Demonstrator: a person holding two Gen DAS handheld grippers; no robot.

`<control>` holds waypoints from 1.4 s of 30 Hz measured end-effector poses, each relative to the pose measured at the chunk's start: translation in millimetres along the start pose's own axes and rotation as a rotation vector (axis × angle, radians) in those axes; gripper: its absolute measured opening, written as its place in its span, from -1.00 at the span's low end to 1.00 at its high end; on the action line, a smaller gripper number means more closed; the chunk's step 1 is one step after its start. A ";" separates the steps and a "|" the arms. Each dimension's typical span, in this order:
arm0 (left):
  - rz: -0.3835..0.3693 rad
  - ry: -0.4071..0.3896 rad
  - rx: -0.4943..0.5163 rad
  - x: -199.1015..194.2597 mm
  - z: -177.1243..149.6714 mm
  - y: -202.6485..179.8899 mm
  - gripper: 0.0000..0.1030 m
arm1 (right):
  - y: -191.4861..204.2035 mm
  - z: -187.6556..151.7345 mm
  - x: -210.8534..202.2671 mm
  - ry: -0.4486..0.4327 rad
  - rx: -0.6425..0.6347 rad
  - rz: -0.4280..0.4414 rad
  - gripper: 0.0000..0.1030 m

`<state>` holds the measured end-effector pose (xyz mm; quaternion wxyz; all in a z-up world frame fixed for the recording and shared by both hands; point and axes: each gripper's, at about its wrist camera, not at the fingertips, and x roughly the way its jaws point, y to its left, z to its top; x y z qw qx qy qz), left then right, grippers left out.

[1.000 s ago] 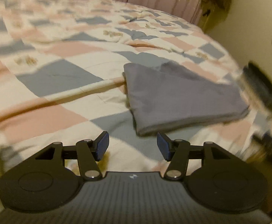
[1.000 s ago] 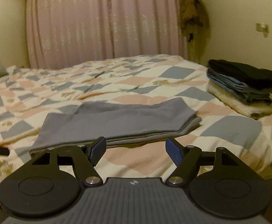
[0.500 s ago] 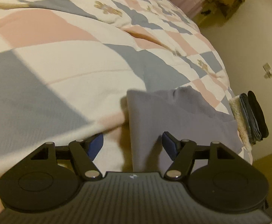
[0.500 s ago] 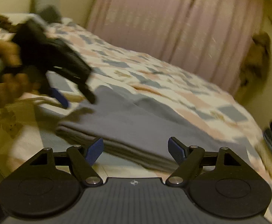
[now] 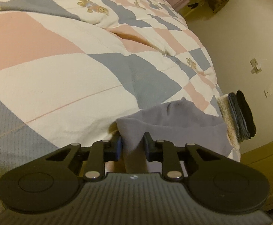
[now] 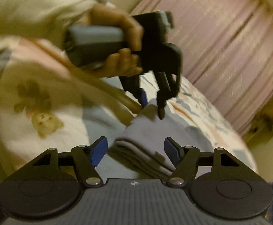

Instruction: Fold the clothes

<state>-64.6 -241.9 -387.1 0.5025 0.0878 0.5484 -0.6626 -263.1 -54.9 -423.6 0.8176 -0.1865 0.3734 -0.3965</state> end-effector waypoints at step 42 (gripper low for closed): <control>0.135 -0.097 0.520 112.1 -62.4 -245.7 -0.34 | -382.6 -226.3 9.2 -0.070 1.182 0.139 -0.72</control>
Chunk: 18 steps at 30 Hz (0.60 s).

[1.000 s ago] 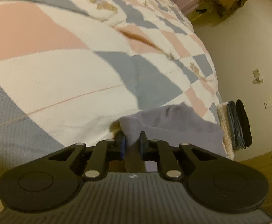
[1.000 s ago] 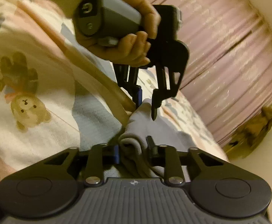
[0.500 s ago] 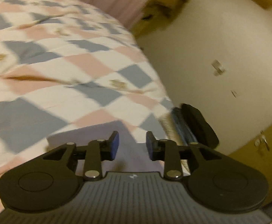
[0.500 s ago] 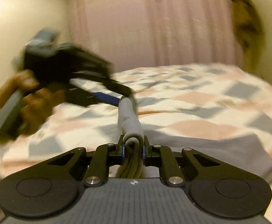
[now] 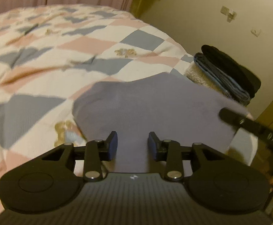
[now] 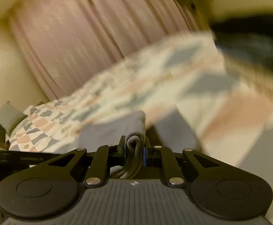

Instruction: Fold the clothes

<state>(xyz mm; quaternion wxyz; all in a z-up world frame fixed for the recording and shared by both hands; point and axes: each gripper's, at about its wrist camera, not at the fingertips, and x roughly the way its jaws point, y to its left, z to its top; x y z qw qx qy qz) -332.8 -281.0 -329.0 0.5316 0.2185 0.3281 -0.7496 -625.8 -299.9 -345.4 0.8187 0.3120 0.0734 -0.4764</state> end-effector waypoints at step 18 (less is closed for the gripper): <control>0.098 0.018 0.213 9.8 -18.4 -27.9 -0.40 | -58.4 -32.3 0.9 0.088 0.182 -0.144 -0.63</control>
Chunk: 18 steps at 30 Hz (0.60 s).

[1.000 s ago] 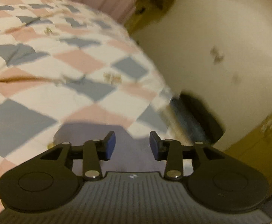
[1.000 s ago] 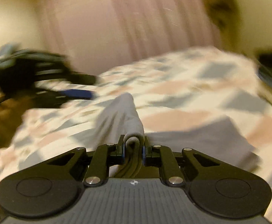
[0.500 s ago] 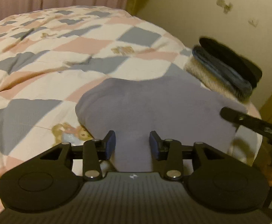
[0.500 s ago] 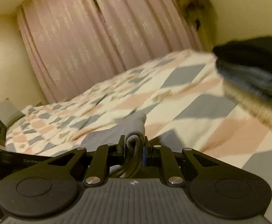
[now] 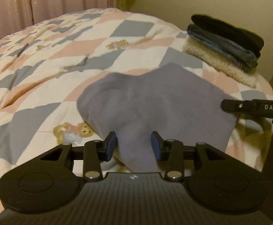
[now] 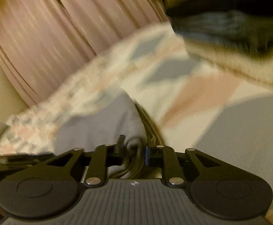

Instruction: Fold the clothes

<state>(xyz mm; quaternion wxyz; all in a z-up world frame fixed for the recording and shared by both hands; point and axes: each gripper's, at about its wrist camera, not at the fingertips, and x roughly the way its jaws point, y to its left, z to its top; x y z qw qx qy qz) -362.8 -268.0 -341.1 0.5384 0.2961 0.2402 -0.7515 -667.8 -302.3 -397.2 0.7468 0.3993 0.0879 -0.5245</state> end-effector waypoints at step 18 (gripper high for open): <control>0.086 -0.095 0.431 -6.0 -62.5 -78.9 -0.60 | 54.9 -42.7 10.2 -0.015 -0.539 -0.304 -0.37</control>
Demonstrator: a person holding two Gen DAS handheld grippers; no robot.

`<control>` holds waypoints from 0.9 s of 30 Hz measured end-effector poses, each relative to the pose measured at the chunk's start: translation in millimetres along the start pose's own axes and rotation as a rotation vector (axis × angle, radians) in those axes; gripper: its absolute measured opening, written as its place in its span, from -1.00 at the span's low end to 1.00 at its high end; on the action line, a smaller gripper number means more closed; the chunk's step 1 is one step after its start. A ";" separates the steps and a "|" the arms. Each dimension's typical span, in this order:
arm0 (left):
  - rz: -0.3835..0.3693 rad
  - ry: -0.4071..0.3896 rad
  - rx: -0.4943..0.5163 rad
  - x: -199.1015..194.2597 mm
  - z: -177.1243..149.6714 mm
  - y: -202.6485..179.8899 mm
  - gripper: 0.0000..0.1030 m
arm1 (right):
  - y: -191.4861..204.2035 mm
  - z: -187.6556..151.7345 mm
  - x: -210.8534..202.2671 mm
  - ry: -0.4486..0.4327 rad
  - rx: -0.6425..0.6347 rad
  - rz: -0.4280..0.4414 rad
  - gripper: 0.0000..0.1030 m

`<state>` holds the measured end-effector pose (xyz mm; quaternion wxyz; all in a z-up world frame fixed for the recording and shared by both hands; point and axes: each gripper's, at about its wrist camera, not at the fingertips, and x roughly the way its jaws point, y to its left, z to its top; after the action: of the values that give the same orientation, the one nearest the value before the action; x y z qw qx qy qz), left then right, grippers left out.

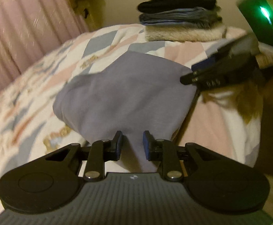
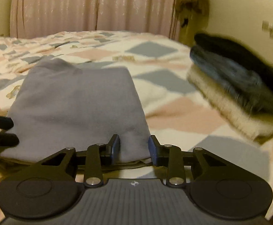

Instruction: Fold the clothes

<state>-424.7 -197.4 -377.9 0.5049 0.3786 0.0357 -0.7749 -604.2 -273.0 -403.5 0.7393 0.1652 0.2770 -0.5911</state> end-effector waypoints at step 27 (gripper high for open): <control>-0.054 0.010 -0.230 120.3 47.1 124.7 -0.55 | 9.1 57.2 63.0 0.003 -0.060 0.093 -0.59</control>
<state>-374.2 -369.7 -378.6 0.5239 0.3209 0.1371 -0.7770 -573.8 -352.7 -397.1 0.7701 0.1567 0.2879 -0.5473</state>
